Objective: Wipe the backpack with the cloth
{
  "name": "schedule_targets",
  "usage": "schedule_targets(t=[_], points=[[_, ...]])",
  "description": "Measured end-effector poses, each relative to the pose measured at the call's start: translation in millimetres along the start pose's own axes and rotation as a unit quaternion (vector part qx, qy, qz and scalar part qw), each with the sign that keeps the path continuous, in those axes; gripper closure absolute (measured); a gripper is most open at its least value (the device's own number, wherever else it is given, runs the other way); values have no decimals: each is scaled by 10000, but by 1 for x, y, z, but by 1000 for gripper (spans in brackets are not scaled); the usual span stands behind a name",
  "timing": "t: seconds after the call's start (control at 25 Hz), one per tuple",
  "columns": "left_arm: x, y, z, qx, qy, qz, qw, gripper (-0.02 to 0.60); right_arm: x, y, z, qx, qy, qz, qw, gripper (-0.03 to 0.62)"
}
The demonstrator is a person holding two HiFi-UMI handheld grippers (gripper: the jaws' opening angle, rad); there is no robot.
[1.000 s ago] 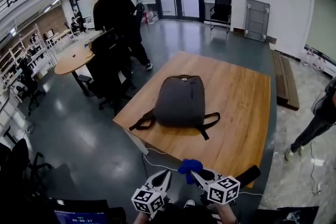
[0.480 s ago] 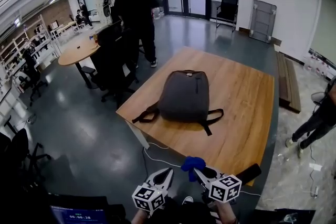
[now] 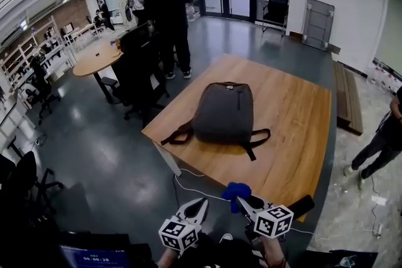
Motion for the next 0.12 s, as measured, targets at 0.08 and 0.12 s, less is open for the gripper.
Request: schedule_targets(t=[0.08, 0.12], points=[[-4, -1, 1, 12, 13, -27, 10000, 581, -2, -1, -4, 20, 14, 17, 10000, 528], [-6, -2, 2, 18, 19, -39, 10000, 581, -3, -1, -7, 29, 21, 25, 10000, 528]])
Point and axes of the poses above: the fingertips, and each gripper's own axes: x backward along the fingers, z to its left, y out of its top, the point moved 4 cm from there along x, backward along the fingers, and after that the axes turned 15 degrees about z, right-handed, at the moved point
